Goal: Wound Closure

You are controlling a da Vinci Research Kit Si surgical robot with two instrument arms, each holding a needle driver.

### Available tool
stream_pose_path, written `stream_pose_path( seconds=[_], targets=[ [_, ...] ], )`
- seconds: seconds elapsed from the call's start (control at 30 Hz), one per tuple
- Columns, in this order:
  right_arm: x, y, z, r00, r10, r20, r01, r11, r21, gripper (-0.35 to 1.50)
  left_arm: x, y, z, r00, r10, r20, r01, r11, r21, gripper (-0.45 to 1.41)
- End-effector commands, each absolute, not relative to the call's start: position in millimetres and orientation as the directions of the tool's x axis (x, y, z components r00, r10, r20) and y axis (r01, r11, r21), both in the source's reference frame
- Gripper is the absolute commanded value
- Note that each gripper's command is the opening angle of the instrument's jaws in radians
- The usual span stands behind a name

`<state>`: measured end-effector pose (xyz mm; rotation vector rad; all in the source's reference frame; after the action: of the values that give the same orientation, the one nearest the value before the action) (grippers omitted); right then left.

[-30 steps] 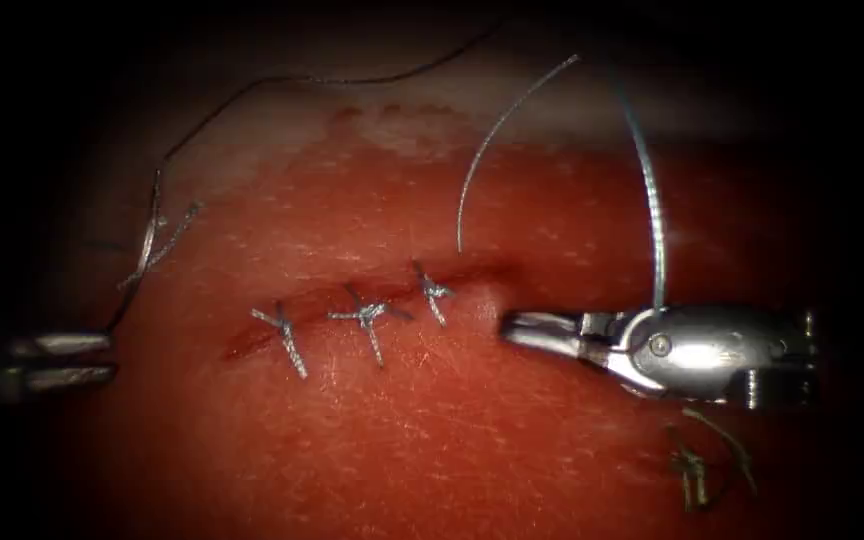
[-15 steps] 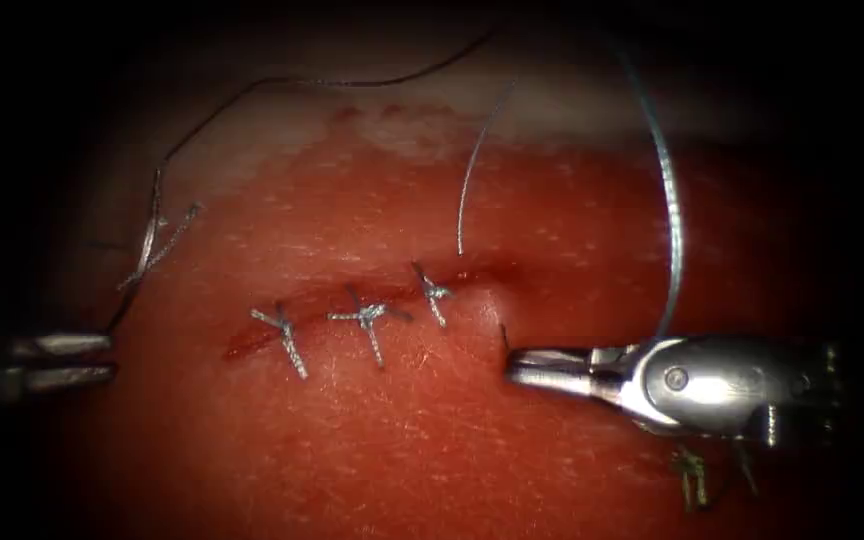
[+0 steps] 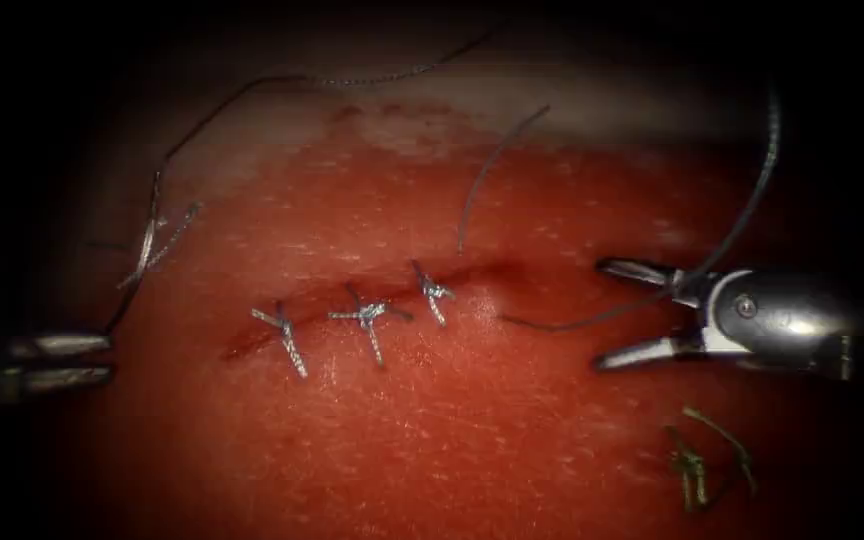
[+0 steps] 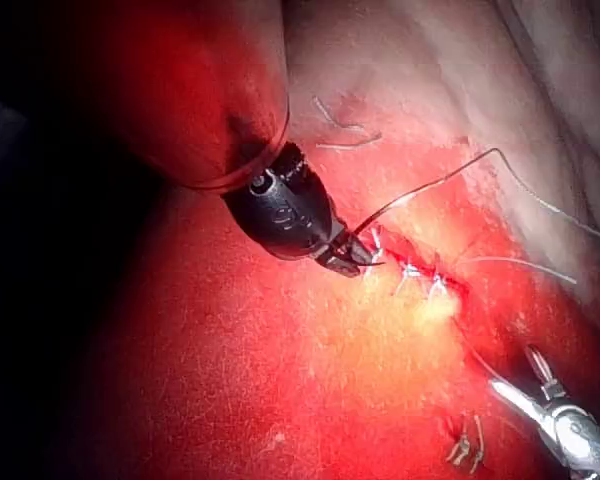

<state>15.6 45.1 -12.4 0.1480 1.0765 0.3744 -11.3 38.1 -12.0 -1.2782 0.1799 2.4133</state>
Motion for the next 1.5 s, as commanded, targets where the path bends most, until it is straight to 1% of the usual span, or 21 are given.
stream_pose_path(
  seconds=[0.03,0.1,0.17,0.27,0.33,0.4,0.43,0.5,0.67,0.73,0.83,0.97,1.03,1.07,1.1,1.13,1.17,1.2,1.5],
  targets=[
    [16.2,45.8,-11.0,0.431,0.368,-0.824,-0.227,0.928,0.295,1.21,-11.8,37.5,-11.4,-0.499,0.291,-0.816,-0.405,-0.911,-0.076,-0.35],
    [16.5,47.2,-9.7,0.478,0.355,-0.803,-0.221,0.934,0.282,1.21,-11.7,37.5,-11.4,-0.499,0.290,-0.816,-0.405,-0.911,-0.076,-0.35],
    [16.9,48.6,-8.5,0.500,0.359,-0.788,-0.263,0.930,0.257,1.19,-11.7,37.5,-11.4,-0.499,0.290,-0.816,-0.405,-0.911,-0.076,-0.35],
    [17.1,49.9,-7.5,0.391,0.533,-0.751,-0.412,0.830,0.375,1.03,-11.7,37.5,-11.4,-0.499,0.290,-0.816,-0.405,-0.911,-0.076,-0.35],
    [17.3,50.4,-6.8,0.288,0.659,-0.695,-0.495,0.724,0.481,0.84,-11.7,37.5,-11.4,-0.499,0.290,-0.816,-0.405,-0.911,-0.076,-0.35],
    [17.6,50.4,-6.3,0.237,0.721,-0.651,-0.506,0.664,0.551,0.64,-11.7,37.5,-11.4,-0.499,0.290,-0.816,-0.405,-0.911,-0.076,-0.35],
    [18.3,50.1,-6.0,0.210,0.759,-0.617,-0.473,0.631,0.615,0.57,-11.7,37.5,-11.4,-0.499,0.290,-0.816,-0.405,-0.911,-0.076,-0.35],
    [19.2,49.6,-5.7,0.168,0.796,-0.582,-0.433,0.590,0.682,0.56,-11.8,37.5,-11.4,-0.499,0.290,-0.816,-0.405,-0.911,-0.076,-0.35],
    [21.5,49.8,-5.6,0.075,0.837,-0.543,-0.433,0.517,0.738,0.56,-11.9,37.5,-11.3,-0.500,0.291,-0.816,-0.406,-0.911,-0.076,-0.35],
    [22.0,50.1,-5.3,0.061,0.842,-0.537,-0.435,0.506,0.745,0.56,-11.9,37.5,-11.3,-0.500,0.291,-0.816,-0.406,-0.911,-0.076,-0.35],
    [22.5,50.9,-5.0,0.018,0.848,-0.530,-0.432,0.484,0.761,0.64,-11.9,37.5,-11.3,-0.500,0.291,-0.816,-0.406,-0.911,-0.076,-0.35],
    [22.7,51.3,-4.9,-0.010,0.850,-0.526,-0.424,0.473,0.772,0.62,-12.0,37.5,-11.3,-0.499,0.290,-0.817,-0.405,-0.911,-0.077,-0.35],
    [22.9,51.4,-5.0,-0.011,0.851,-0.525,-0.425,0.472,0.772,0.57,-12.0,37.5,-11.3,-0.499,0.290,-0.817,-0.405,-0.911,-0.076,-0.35],
    [22.9,51.6,-4.9,-0.011,0.851,-0.525,-0.426,0.471,0.772,0.47,-12.0,37.4,-11.2,-0.499,0.290,-0.817,-0.405,-0.911,-0.076,-0.35],
    [22.9,51.6,-4.9,-0.011,0.851,-0.525,-0.426,0.471,0.772,0.32,-12.1,37.4,-11.2,-0.499,0.290,-0.816,-0.405,-0.911,-0.075,-0.35],
    [22.9,51.8,-4.8,-0.011,0.851,-0.525,-0.425,0.471,0.773,0.00,-12.1,37.4,-11.2,-0.499,0.289,-0.817,-0.403,-0.912,-0.077,-0.35],
    [22.9,51.8,-4.8,-0.010,0.851,-0.525,-0.425,0.472,0.773,-0.27,-12.1,37.4,-11.2,-0.498,0.289,-0.817,-0.403,-0.912,-0.077,-0.35],
    [22.8,52.0,-4.7,-0.010,0.851,-0.525,-0.425,0.472,0.773,-0.35,-12.1,37.4,-11.2,-0.498,0.289,-0.817,-0.403,-0.912,-0.077,-0.35],
    [23.2,53.5,-3.3,-0.025,0.849,-0.528,-0.455,0.461,0.762,-0.35,-12.1,37.4,-11.2,-0.499,0.290,-0.817,-0.404,-0.912,-0.077,-0.35]
  ],
)
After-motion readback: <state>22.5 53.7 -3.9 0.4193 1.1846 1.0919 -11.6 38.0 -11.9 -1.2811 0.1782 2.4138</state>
